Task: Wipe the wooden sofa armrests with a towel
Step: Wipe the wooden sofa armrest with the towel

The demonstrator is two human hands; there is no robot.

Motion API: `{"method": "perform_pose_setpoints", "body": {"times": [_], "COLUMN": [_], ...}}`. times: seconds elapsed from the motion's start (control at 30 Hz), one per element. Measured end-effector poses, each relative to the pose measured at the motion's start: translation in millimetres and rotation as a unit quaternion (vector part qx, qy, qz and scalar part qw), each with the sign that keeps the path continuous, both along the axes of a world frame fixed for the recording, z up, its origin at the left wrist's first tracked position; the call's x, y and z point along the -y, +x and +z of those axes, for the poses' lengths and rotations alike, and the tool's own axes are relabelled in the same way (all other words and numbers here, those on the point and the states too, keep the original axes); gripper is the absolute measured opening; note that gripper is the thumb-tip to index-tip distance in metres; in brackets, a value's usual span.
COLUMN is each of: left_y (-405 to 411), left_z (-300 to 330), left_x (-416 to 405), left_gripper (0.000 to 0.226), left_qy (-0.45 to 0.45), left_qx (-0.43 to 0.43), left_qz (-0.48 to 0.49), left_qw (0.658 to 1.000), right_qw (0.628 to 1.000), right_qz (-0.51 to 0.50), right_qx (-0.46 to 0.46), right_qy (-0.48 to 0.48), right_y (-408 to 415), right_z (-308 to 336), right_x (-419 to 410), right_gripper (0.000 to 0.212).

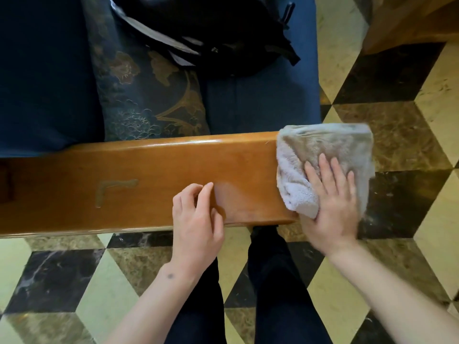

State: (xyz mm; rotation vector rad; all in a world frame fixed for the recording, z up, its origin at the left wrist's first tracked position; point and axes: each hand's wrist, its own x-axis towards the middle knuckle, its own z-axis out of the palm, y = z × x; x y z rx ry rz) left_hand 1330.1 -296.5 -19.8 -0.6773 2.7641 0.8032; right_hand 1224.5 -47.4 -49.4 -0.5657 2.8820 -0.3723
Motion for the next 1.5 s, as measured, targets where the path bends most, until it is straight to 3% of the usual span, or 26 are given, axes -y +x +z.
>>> {"method": "perform_pose_setpoints", "body": {"times": [0.13,0.23,0.37,0.57,0.87,1.03,1.27,1.37,1.5], "left_y": [13,28,56,93,130,144,154,155,158], "left_z": [-4,-6,-10,-18,-18,-18,-14,-11,-11], "left_x": [3,14,53,134,219,247,269,270,258], "left_gripper": [0.051,0.048,0.046,0.048,0.053,0.049,0.052,0.053,0.052], "left_qy": [0.012,0.03,0.02,0.021,0.044,0.021,-0.004,0.003,-0.016], "left_qx": [-0.021,-0.04,-0.094,-0.061,-0.133,-0.177,-0.19,-0.172,-0.136], "left_qz": [0.012,0.052,0.1,0.223,0.292,0.343,0.357,0.328,0.257], "left_qw": [1.0,0.997,0.99,0.973,0.946,0.922,0.914,0.929,0.956], "right_qw": [0.971,0.949,0.967,0.966,0.979,0.993,0.981,0.944,0.835], "right_qz": [-0.24,-0.311,-0.253,-0.259,-0.191,-0.101,0.191,0.325,0.544], "right_qx": [0.008,0.012,-0.01,-0.002,0.04,0.042,0.041,0.037,0.018], "right_qy": [-0.023,-0.044,-0.019,-0.014,-0.063,-0.033,-0.011,-0.046,-0.078], "right_y": [53,63,71,86,130,160,203,184,120], "right_z": [0,0,-3,-2,6,7,0,-5,-14], "right_x": [76,120,150,208,342,403,434,438,419], "right_gripper": [0.079,0.078,0.08,0.081,0.085,0.092,0.089,0.08,0.065]}}
